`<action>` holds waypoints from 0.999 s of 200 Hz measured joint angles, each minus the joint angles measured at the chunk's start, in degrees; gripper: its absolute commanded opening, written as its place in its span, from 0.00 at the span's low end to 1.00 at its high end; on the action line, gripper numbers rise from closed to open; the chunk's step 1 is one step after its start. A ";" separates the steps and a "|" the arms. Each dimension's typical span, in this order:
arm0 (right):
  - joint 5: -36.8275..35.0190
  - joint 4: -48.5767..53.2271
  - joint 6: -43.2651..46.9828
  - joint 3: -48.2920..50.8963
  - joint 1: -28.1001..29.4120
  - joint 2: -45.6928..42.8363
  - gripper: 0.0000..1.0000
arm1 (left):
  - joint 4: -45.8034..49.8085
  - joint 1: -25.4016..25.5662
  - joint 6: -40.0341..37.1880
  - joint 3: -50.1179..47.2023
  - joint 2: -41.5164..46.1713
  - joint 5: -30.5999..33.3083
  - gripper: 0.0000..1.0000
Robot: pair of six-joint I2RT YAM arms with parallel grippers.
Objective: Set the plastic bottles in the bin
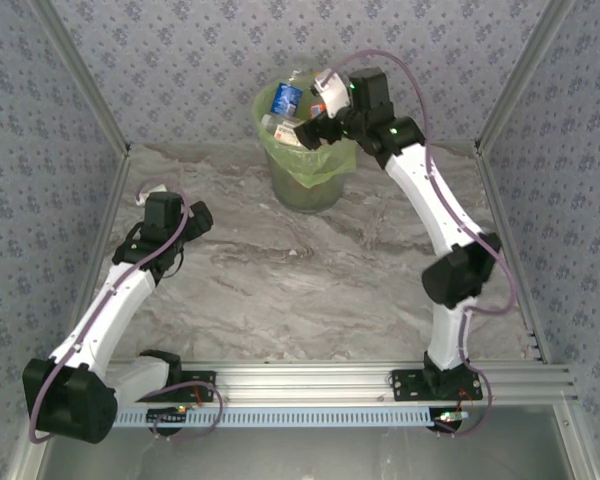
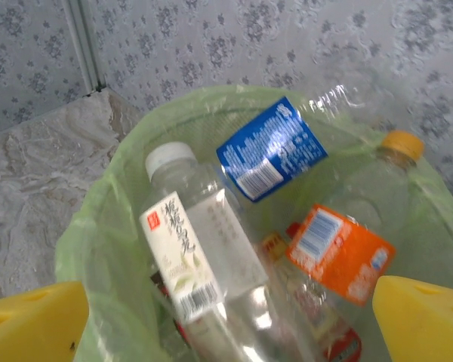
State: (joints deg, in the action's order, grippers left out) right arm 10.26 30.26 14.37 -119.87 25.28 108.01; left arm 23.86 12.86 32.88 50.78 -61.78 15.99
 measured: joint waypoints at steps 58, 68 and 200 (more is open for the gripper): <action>-9.46 -16.98 -4.81 33.27 -0.92 -23.65 0.99 | -2.36 -6.16 -4.24 -1.90 -0.35 3.48 0.99; -11.02 -18.93 -5.77 37.77 -1.57 -26.77 0.99 | -3.61 -6.75 -5.05 -2.99 -0.35 4.72 0.99; -20.79 -33.24 -19.87 82.88 -20.68 -43.60 0.99 | -37.70 -10.62 -20.13 -22.18 -10.91 7.85 0.99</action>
State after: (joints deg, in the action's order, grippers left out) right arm -10.52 -2.98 -5.50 -36.99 4.60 64.40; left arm -13.85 2.24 12.75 28.60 -72.69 23.83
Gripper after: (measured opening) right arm 0.989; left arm 0.993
